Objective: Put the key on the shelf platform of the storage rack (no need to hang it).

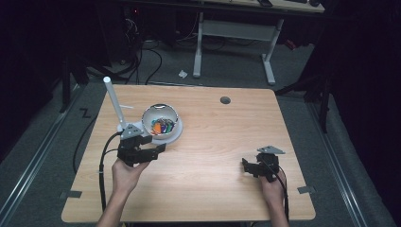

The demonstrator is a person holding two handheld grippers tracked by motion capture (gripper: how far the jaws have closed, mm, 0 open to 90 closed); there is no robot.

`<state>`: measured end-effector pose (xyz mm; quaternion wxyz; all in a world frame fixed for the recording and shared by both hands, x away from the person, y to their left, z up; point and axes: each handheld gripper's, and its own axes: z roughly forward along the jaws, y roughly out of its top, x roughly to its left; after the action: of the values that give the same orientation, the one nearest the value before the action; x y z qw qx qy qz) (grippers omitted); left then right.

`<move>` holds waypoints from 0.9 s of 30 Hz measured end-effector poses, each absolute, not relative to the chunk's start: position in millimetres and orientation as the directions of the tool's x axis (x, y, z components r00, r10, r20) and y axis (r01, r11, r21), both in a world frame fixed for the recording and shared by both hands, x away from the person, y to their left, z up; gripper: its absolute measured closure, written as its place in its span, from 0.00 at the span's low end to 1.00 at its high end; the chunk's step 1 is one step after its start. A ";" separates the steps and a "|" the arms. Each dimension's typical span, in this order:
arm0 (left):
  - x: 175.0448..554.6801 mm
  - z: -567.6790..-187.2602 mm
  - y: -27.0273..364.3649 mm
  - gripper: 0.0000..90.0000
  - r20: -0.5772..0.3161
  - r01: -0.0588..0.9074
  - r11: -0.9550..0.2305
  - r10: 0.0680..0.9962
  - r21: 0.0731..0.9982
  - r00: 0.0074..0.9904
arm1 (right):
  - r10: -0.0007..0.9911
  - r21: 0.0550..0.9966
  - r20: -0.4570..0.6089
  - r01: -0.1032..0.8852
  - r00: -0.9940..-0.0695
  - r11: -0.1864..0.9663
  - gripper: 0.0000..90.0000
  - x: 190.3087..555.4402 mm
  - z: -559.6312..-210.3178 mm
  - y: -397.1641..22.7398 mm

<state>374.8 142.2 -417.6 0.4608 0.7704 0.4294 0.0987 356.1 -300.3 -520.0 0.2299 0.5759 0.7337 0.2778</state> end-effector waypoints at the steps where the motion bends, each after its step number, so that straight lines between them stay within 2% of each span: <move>1: 373.8 -418.4 142.5 0.39 -0.241 0.571 -0.209 0.754 0.794 0.611 | 0.973 0.672 -0.017 0.717 -0.231 0.182 0.16 356.1 -520.0 -300.3; 27: 363.1 -443.1 147.2 0.39 -0.266 0.604 -0.189 0.768 0.774 0.582 | 0.973 0.673 -0.018 0.717 -0.232 0.183 0.16 356.2 -520.1 -300.4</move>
<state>363.1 147.2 -443.1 0.4522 0.7658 0.4482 0.0907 356.2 -300.4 -520.1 0.2301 0.5756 0.7338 0.2779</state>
